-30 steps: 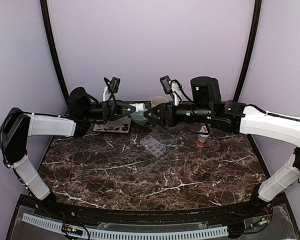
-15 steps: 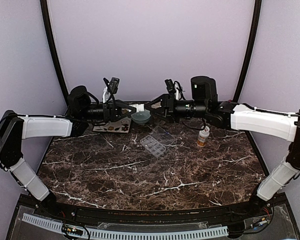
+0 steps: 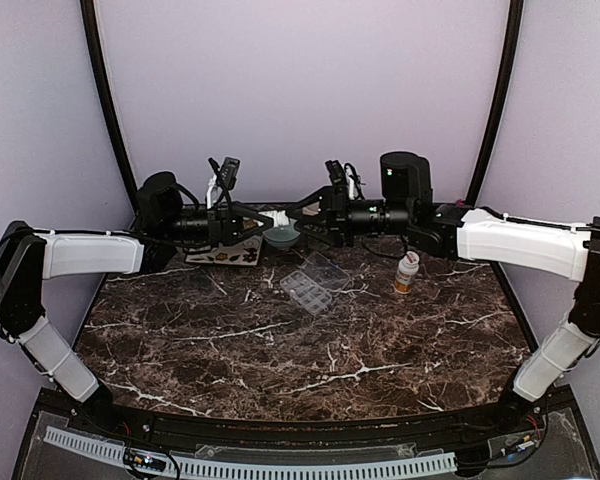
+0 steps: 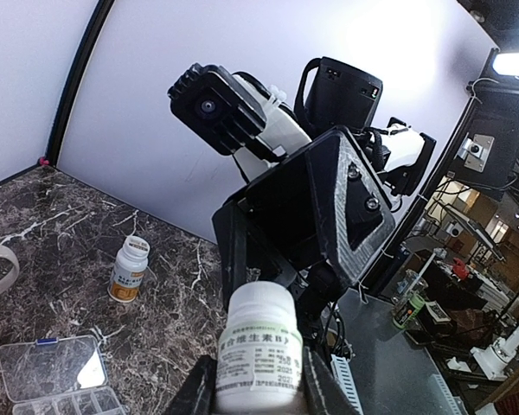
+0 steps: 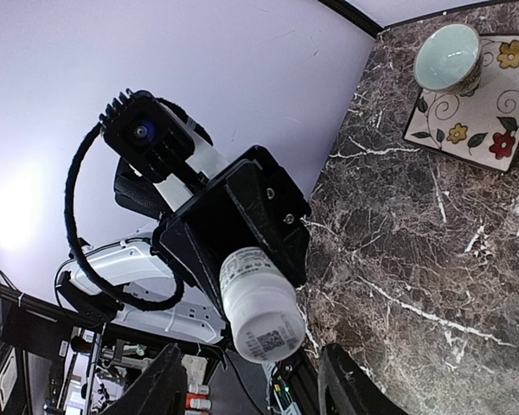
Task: Sort the pills into containers
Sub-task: Unscrew the lid of the pill bottle.
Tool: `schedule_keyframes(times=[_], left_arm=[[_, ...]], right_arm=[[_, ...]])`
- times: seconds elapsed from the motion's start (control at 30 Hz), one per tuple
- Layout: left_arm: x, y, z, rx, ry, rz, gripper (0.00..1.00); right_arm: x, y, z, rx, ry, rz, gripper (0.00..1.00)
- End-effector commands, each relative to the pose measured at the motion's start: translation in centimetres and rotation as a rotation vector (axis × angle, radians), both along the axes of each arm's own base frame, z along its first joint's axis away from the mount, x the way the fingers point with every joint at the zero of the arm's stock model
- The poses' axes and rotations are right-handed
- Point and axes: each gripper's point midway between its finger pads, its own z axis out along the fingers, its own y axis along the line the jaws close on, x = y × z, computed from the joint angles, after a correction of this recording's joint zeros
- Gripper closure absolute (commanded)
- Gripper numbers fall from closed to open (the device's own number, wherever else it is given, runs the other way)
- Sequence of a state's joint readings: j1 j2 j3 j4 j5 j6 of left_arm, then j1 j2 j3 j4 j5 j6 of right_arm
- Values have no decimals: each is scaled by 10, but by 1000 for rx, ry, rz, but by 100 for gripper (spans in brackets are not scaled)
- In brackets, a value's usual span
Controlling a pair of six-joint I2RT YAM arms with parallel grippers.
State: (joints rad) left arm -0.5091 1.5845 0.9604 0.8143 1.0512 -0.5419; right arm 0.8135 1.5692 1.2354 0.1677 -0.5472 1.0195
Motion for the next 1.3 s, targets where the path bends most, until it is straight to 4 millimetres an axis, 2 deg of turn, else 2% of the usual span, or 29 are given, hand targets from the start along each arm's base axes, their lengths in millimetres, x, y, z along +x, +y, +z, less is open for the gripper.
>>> schedule_keyframes(times=[0.0,0.1,0.33,0.47,0.67,0.83,1.1,1.27], left_arm=[[-9,1,15,-20,-57,-10,100],[-9,0,14,-18,-56,-16,100],[-10,-2,14,-13,-59,-21,100],[-10,-2,13,-10,-58,-21,100],[-10,-2,13,-17,-51,-20,100],[-12,-2,19,-35,-36,-47,100],[-21,-7,29,-62,45,-169,100],[-22,-8,29,-57,76,-207,100]], right_arm=[[4,5,23,59,-35,14,48],[7,10,15,47,-23,22,49],[11,14,11,41,-16,28,54],[12,14,12,41,-24,29,66],[12,15,8,5,-70,43,92],[13,13,-5,-102,-230,73,97],[9,0,-26,-269,-634,126,96],[10,3,-39,-424,-848,103,95]])
